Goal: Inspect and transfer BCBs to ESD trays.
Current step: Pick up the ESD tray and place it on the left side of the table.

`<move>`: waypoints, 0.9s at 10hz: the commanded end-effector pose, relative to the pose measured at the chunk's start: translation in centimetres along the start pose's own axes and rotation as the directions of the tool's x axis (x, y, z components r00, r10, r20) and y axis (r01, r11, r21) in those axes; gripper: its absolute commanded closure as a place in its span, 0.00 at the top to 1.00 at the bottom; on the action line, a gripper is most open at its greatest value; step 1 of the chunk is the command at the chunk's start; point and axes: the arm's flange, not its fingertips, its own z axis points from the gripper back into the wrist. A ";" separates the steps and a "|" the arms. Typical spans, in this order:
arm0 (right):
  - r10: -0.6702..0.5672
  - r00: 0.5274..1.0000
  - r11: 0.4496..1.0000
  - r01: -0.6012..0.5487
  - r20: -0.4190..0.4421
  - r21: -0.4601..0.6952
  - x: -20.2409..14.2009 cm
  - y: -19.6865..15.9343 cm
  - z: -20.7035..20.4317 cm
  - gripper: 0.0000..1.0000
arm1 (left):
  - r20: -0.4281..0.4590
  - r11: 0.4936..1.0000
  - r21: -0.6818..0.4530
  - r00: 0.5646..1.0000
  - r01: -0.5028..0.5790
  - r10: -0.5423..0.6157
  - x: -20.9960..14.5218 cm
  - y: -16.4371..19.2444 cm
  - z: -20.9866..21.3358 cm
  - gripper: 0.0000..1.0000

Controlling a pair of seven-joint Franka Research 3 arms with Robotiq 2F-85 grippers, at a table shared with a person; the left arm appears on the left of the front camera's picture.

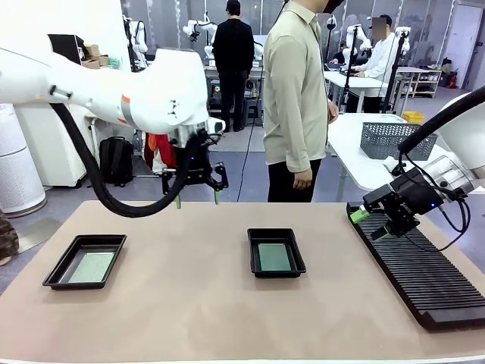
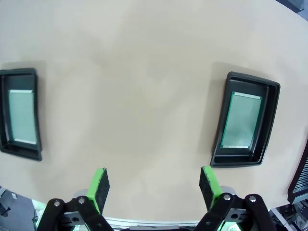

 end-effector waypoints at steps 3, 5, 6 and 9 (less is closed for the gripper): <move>0.023 1.000 0.996 -0.023 0.002 0.090 0.9 -2.2 -0.3 1.00 | 0.046 1.000 -0.027 0.999 0.010 -0.008 1.3 -3.6 -3.7 1.00; 0.026 1.000 0.995 -0.026 0.006 0.098 1.2 -2.8 -0.2 1.00 | 0.050 0.999 -0.033 0.999 0.022 -0.020 1.3 -5.7 -5.6 1.00; 0.008 1.000 0.999 -0.007 -0.011 0.053 0.4 -1.9 -0.4 1.00 | 0.047 0.999 -0.020 0.999 0.026 -0.025 1.5 -6.4 -6.7 1.00; 0.008 1.000 0.999 -0.007 -0.011 0.053 0.4 -1.9 -0.4 1.00 | 0.054 0.998 -0.014 0.997 0.059 -0.059 2.1 -8.6 -9.6 1.00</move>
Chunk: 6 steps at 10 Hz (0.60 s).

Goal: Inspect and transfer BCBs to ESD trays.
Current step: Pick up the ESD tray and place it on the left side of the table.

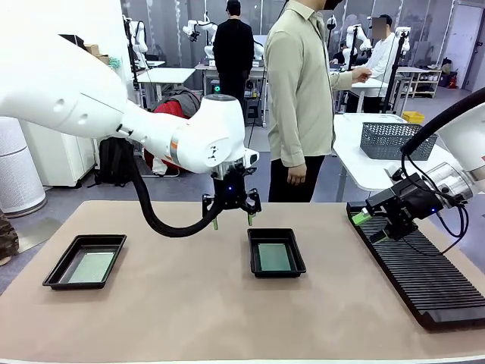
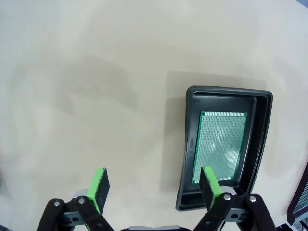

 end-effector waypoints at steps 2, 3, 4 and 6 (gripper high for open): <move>-0.006 1.000 1.000 0.006 0.003 -0.001 -0.3 0.1 0.1 1.00 | 0.037 0.999 0.017 0.999 0.031 -0.031 0.8 -1.9 -2.1 1.00; -0.006 1.000 1.000 0.006 0.003 -0.001 -0.3 0.1 0.1 1.00 | 0.035 0.998 0.025 0.998 0.055 -0.056 1.0 -2.3 -3.1 1.00; -0.006 1.000 1.000 0.006 0.003 -0.001 -0.3 0.1 0.1 1.00 | 0.032 0.997 0.010 0.997 0.076 -0.077 1.3 -2.5 -4.2 1.00; -0.006 1.000 1.000 0.006 0.003 -0.001 -0.3 0.1 0.1 1.00 | 0.022 0.992 -0.014 0.992 0.122 -0.122 1.1 -2.6 -5.7 1.00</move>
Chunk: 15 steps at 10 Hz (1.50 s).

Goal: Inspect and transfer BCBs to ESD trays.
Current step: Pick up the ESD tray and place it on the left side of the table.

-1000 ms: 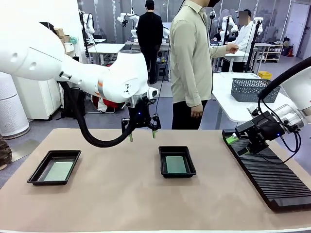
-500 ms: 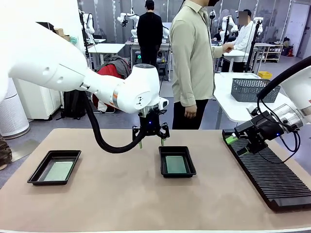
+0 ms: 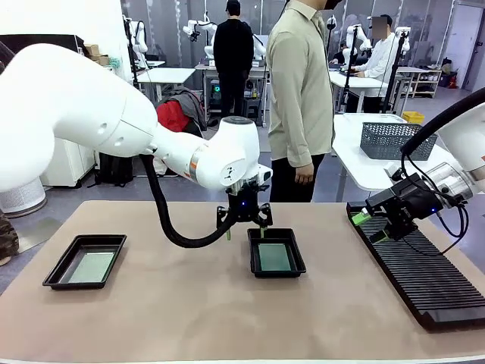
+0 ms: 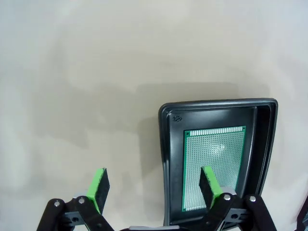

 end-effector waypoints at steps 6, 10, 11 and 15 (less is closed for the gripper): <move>-0.005 1.000 1.000 0.005 0.003 -0.001 -0.3 0.1 0.1 1.00 | -0.035 0.997 0.006 0.997 0.073 -0.073 -0.5 -0.1 -3.0 1.00; -0.005 1.000 1.000 0.005 0.003 -0.001 -0.3 0.1 0.1 1.00 | -0.040 0.997 0.033 0.997 0.069 -0.067 -0.7 0.0 -3.0 0.93; -0.005 1.000 1.000 0.005 0.003 -0.001 -0.3 0.1 0.1 1.00 | -0.035 0.997 0.035 0.997 0.070 -0.069 -0.8 0.0 -2.9 0.87; -0.005 1.000 1.000 0.005 0.003 -0.001 -0.3 0.1 0.1 1.00 | -0.023 0.997 0.044 0.998 0.064 -0.063 -1.0 0.2 -2.4 0.71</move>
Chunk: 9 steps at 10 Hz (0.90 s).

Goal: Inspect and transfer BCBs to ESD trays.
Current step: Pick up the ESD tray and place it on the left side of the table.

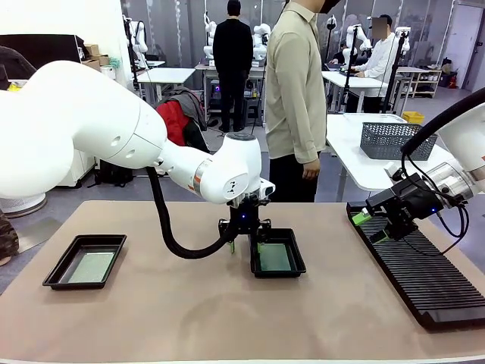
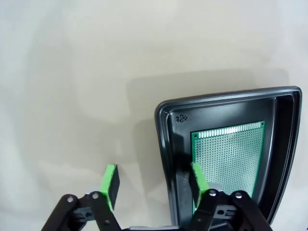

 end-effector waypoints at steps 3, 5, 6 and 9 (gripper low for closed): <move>-0.004 1.000 1.000 0.004 0.002 -0.001 -0.2 0.1 0.0 1.00 | 0.003 1.000 0.024 1.000 -0.004 0.004 -0.3 0.1 0.7 0.62; -0.004 1.000 1.000 0.004 0.002 -0.001 -0.2 0.1 0.0 1.00 | -0.003 1.000 0.025 1.000 -0.002 0.002 -0.1 -0.1 0.6 0.54; -0.004 1.000 1.000 0.004 0.002 -0.001 -0.2 0.1 0.0 1.00 | -0.006 1.000 0.024 1.000 -0.003 0.003 0.0 -0.1 0.6 0.48; -0.004 1.000 1.000 0.004 0.002 -0.001 -0.2 0.1 0.0 1.00 | -0.008 1.000 0.021 1.000 0.000 0.000 0.0 0.0 0.5 0.39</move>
